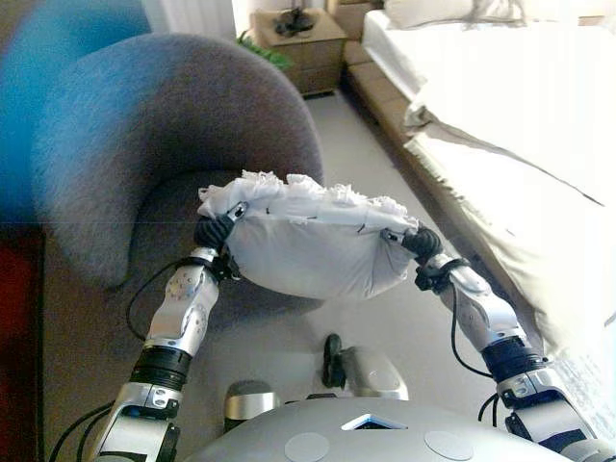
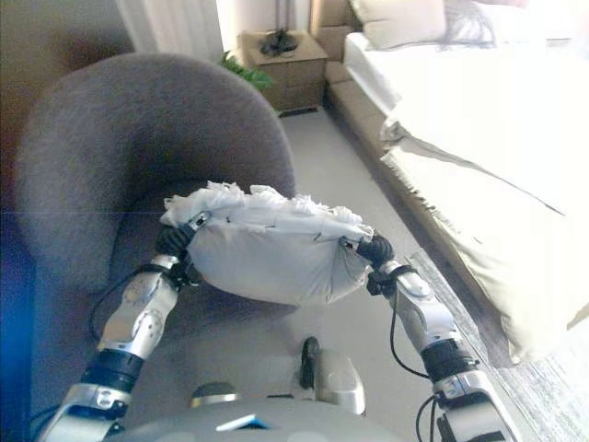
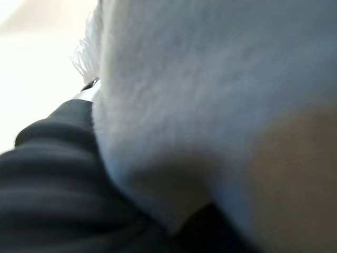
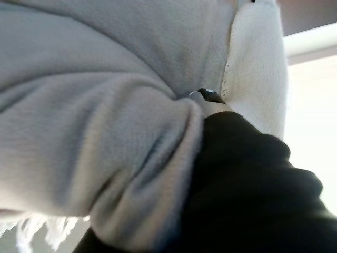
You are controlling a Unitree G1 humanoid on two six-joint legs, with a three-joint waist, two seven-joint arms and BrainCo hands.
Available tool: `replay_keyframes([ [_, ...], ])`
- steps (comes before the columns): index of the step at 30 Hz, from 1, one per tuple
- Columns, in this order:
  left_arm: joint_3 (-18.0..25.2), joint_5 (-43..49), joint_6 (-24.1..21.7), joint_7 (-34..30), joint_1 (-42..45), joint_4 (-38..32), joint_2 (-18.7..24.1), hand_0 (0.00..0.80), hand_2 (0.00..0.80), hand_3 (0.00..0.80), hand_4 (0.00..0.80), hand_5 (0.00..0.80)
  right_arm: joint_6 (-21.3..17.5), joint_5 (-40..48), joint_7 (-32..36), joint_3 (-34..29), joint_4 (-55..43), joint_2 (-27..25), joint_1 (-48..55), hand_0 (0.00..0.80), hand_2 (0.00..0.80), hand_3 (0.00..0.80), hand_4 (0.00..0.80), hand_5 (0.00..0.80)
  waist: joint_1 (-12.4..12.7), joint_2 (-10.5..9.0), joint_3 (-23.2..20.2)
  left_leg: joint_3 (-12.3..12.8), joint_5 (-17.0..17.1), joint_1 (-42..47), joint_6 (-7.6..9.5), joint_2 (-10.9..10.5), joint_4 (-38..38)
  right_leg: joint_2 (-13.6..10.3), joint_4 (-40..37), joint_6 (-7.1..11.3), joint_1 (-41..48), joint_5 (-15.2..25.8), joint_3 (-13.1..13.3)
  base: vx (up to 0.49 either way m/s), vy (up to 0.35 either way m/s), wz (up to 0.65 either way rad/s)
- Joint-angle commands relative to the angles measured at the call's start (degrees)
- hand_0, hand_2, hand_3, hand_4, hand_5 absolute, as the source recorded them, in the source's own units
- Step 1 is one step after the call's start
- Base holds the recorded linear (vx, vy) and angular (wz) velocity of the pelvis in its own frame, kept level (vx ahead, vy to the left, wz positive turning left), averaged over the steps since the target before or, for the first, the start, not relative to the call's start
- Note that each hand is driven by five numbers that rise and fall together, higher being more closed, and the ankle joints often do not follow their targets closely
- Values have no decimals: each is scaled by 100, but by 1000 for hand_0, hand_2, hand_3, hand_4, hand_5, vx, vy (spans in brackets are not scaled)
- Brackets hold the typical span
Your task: Pick up the cushion and take it to the sofa
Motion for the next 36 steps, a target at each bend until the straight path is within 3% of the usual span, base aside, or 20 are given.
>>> replay_keyframes([
  [1,245,-285,-446,6,70,-849,17,800,800,800,800,800,-429,201,418,-34,-604,10,-254,800,800,800,800,800,14,-177,-369,588,262,-811,407,-364,234,-407,-495,527,579,-46,-269,146,-129,-68],
  [2,272,-269,-468,-36,96,-845,13,800,800,800,800,800,-439,163,393,10,-562,42,-313,800,800,800,800,800,50,-156,-346,649,265,-800,419,-334,52,-408,-518,527,664,-83,-263,131,-71,-53],
  [5,292,-415,-434,-178,33,-793,87,800,800,800,800,800,-334,106,125,220,-411,153,-729,800,800,800,800,800,134,82,-319,823,704,-775,351,-87,-1415,-290,-555,551,933,-277,-132,169,-4,-40],
  [10,205,-448,-429,-293,-305,-336,24,800,800,800,800,800,-245,-35,53,373,-275,192,-814,800,800,800,800,800,139,290,-496,743,1123,-560,122,217,-3113,-338,-624,649,1258,-482,-121,186,110,-15],
  [14,224,-462,-483,-378,-297,-202,-11,800,800,800,800,800,-187,-136,182,377,-233,137,-704,800,800,800,800,800,97,342,-600,606,1019,-362,67,294,-3339,-429,-605,704,1317,-581,-67,105,60,23],
  [20,181,-407,-522,-190,-355,-181,30,800,800,800,800,800,-108,-2,344,301,-342,92,-686,800,800,800,800,800,41,349,-563,654,330,-445,218,32,-2712,-544,-569,723,1214,-578,17,39,55,12],
  [23,69,-185,-511,65,-448,-137,48,800,800,800,800,800,-53,38,270,329,-384,181,-718,800,800,800,800,800,22,346,-578,841,-19,-313,379,-169,-3007,-607,-620,827,1202,-502,15,56,151,-16],
  [25,-58,8,-478,291,-593,-65,97,800,800,800,800,800,-23,155,128,402,-379,268,-753,800,800,800,800,800,30,369,-606,775,-42,-121,450,-325,-3466,-639,-639,949,1153,-439,23,83,189,-6],
  [29,-218,431,-381,685,-997,-34,189,800,800,800,800,800,20,286,-120,432,-237,447,-913,800,800,800,800,800,109,329,-562,609,-98,-94,570,-565,-3581,-780,-559,1140,1056,-343,1,31,147,9],
  [33,-156,552,-195,1078,-1401,-106,181,800,800,800,800,800,33,82,-237,626,64,808,-1360,800,800,800,800,800,303,318,-461,524,-208,-107,756,-774,-3546,-1175,165,1255,759,-69,-340,-11,152,10],
  [36,-79,608,-55,1245,-1523,-57,272,800,800,800,800,800,216,213,-384,852,116,1019,-1638,800,800,800,800,800,441,306,-423,447,-297,-18,821,-877,-3513,-1427,518,1269,622,159,-437,80,92,-24],
])
